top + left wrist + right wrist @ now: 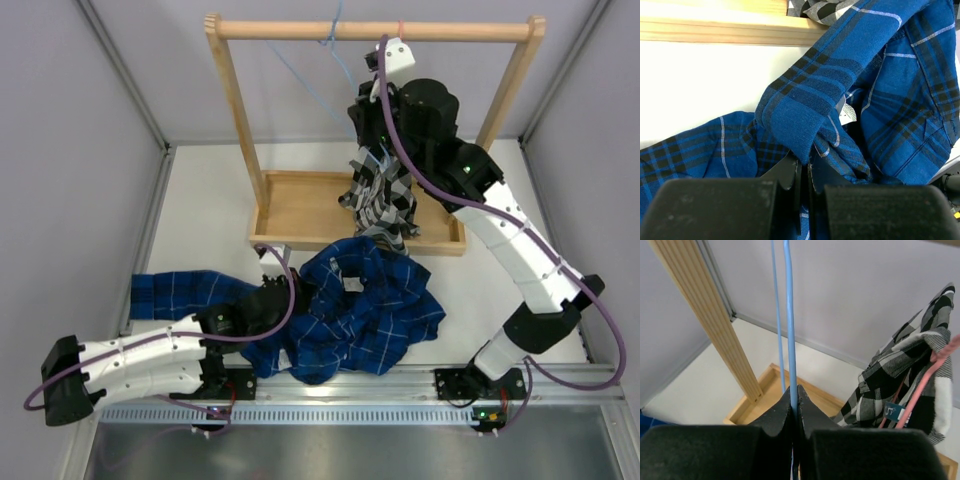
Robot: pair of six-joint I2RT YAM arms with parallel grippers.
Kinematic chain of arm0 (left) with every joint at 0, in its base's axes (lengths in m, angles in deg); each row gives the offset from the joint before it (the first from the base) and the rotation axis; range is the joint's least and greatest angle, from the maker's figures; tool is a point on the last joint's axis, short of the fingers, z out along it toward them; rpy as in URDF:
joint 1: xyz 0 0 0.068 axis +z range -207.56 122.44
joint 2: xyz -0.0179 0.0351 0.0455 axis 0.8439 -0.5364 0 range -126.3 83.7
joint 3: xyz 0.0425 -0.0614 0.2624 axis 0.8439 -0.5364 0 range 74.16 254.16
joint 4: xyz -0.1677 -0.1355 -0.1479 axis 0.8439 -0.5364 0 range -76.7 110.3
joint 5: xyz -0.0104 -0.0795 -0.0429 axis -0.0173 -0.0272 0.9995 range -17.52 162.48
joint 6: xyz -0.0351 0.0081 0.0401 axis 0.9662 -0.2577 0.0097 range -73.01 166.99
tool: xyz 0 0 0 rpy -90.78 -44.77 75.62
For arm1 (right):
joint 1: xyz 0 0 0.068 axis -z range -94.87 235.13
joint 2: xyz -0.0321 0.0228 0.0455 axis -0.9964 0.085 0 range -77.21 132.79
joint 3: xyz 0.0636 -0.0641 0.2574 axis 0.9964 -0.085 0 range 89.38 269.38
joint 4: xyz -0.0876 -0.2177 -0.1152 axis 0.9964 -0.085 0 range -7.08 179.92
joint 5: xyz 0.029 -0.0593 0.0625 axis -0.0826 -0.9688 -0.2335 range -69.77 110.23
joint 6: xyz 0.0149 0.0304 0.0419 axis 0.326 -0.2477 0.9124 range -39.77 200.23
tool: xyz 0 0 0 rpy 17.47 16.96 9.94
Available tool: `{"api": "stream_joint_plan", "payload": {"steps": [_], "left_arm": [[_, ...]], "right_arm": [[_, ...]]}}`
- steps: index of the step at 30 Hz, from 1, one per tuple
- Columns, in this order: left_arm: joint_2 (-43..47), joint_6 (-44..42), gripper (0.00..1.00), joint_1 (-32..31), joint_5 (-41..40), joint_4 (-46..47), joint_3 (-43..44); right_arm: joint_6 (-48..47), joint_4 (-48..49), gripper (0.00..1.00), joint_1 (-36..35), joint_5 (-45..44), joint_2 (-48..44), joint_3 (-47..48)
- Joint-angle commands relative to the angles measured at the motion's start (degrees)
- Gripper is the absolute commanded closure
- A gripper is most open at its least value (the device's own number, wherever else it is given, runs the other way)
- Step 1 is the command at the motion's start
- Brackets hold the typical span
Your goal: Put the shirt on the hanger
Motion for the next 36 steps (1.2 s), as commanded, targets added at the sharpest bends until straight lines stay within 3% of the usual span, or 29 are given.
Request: {"api": "stream_joint_plan", "payload": {"steps": [1,11,18,22,29,36], "left_arm": [[0.74,1.04,1.0,-0.18,-1.78,0.24,2.32],[0.75,1.74,1.0,-0.18,-5.99,-4.32,5.13],[-2.32,2.71,1.0,1.13,-10.48,-7.93,9.25],[-7.16,3.33,1.0,7.09,-7.25,-10.92,14.43],[-8.39,3.33,1.0,15.19,-0.03,-10.49,14.89],[-7.78,1.75,1.0,20.21,4.19,-10.13,14.79]], "right_arm": [[2.44,6.6,1.0,2.04,4.74,-3.52,0.45],[3.85,5.37,1.0,2.48,10.27,-10.81,-6.82],[1.13,3.09,1.0,2.39,22.13,-18.72,-17.29],[-0.11,1.25,1.0,2.39,26.01,-28.53,-26.77],[1.3,-3.58,1.0,2.39,29.35,-51.67,-53.2],[5.33,-14.48,1.0,2.48,28.65,-65.47,-61.51]]}}
